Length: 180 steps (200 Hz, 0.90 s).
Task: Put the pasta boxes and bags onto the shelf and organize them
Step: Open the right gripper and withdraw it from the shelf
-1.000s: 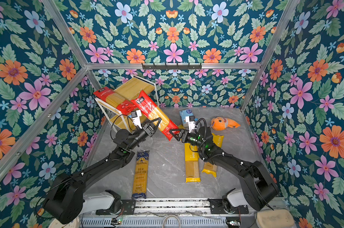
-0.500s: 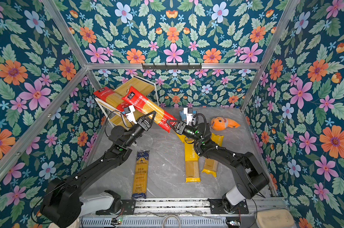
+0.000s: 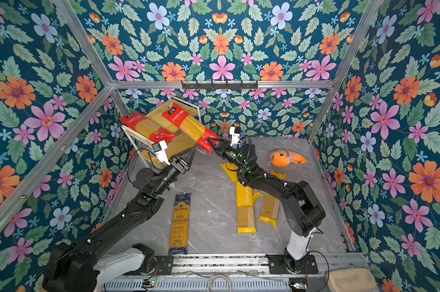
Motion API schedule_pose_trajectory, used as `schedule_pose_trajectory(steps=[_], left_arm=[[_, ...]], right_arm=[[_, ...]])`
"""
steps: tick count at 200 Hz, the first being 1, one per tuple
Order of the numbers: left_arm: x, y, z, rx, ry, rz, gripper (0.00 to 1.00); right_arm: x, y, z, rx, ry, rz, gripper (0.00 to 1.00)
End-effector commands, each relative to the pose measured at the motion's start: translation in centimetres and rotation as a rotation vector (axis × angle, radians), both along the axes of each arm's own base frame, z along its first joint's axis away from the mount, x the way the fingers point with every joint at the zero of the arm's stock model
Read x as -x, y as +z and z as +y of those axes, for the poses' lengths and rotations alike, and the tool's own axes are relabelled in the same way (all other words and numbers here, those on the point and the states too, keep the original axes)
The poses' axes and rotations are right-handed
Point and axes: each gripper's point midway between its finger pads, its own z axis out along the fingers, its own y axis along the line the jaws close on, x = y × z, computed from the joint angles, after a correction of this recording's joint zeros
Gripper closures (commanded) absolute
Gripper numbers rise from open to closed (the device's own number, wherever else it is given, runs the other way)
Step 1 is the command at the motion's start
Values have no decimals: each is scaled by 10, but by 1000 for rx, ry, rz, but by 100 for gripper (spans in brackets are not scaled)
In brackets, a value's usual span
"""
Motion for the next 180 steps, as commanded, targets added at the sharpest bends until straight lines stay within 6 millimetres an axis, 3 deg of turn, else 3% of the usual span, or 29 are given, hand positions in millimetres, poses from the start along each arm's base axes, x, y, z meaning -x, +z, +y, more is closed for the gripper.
schedule_pose_trajectory(steps=[1, 50, 70, 128, 180], left_arm=[[2, -13, 7, -56, 44, 15, 33], [14, -89, 32, -227, 196, 169, 33], [19, -110, 43, -251, 233, 218, 34], [24, -125, 48, -302, 252, 254, 34], [24, -128, 42, -303, 241, 258, 35]], right_arm=[[-5, 39, 5, -99, -41, -31, 100], [-21, 41, 49, -53, -18, 70, 100], [-28, 44, 65, -53, -5, 78, 100], [-52, 34, 108, -14, 70, 140, 99], [-51, 37, 144, 10, 192, 149, 68]])
